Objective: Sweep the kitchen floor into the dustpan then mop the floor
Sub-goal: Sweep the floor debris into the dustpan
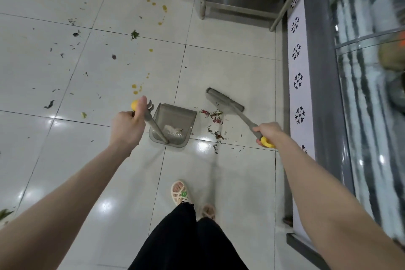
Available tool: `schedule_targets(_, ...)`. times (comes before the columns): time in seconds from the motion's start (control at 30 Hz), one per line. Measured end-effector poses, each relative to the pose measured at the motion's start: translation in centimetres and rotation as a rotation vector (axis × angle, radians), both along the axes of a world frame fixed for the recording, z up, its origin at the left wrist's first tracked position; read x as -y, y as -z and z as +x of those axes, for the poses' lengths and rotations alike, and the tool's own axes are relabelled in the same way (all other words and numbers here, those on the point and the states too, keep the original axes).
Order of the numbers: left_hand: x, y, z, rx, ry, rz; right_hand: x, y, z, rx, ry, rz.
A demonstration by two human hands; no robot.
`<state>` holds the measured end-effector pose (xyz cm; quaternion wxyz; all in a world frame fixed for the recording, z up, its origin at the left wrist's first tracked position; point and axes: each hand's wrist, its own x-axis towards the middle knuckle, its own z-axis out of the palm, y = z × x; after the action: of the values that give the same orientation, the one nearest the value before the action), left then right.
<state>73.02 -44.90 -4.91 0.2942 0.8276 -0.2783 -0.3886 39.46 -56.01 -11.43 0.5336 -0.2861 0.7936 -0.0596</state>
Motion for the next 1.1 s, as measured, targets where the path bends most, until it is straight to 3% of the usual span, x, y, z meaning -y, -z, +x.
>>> schedule_targets(0.23,-2.2,0.8,-1.8,0.02,0.016,0.03,-3.2,4.1,2.2,-0.005,-0.053,0.093)
schedule_targets(0.43,-4.6,0.8,-4.9,0.027,0.025,0.005,-8.1,1.3,-0.1,0.053,-0.088,0.136)
schedule_targets(0.8,-10.1,0.3,-9.9,0.024,0.042,-0.012,-14.6,-1.7,-9.3,0.125,0.144,0.035)
schedule_targets(1.1,-12.8,-0.2,-11.0,0.033,0.04,0.009,-17.2,-0.3,-10.6,0.153,0.35,0.04)
